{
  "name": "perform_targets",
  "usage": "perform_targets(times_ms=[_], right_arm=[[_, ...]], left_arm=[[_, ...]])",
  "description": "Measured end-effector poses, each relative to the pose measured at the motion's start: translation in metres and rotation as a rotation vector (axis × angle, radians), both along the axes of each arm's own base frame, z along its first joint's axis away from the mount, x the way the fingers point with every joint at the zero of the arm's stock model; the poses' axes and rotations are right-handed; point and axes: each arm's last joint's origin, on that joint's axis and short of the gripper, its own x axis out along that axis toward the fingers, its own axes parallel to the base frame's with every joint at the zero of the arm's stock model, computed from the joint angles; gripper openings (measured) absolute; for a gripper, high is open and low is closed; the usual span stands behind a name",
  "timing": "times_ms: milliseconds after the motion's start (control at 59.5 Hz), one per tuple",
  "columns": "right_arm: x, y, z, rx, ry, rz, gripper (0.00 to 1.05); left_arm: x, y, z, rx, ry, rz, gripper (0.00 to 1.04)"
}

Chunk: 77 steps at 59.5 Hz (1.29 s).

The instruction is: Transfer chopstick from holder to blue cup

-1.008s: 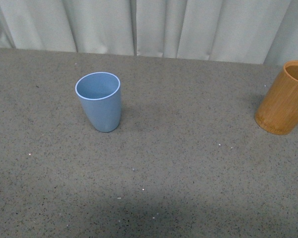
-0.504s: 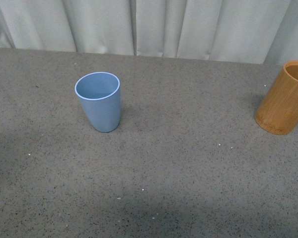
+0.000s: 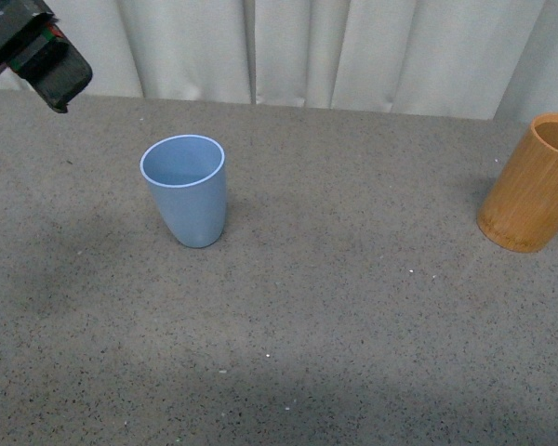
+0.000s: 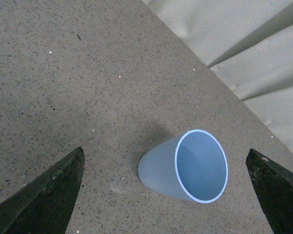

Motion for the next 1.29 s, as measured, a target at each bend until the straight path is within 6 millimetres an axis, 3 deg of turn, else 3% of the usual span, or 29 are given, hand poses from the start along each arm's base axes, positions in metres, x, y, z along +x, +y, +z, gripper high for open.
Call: perform_targets(times_ms=[285,588,1293], right_arm=[[0.0,0.0,0.0,0.0,0.0,0.0,0.95],[0.0,0.0,0.0,0.0,0.0,0.0,0.95],[0.0,0.0,0.0,0.0,0.0,0.0,0.95]], left_arm=[[0.022,-0.013,-0.011,0.021,0.033,-0.026,0.98],[0.027,-0.032,-0.027,0.082,0.151,-0.091,0.98],[0.036,-0.036,-0.044,0.095,0.213,-0.087,0.98]])
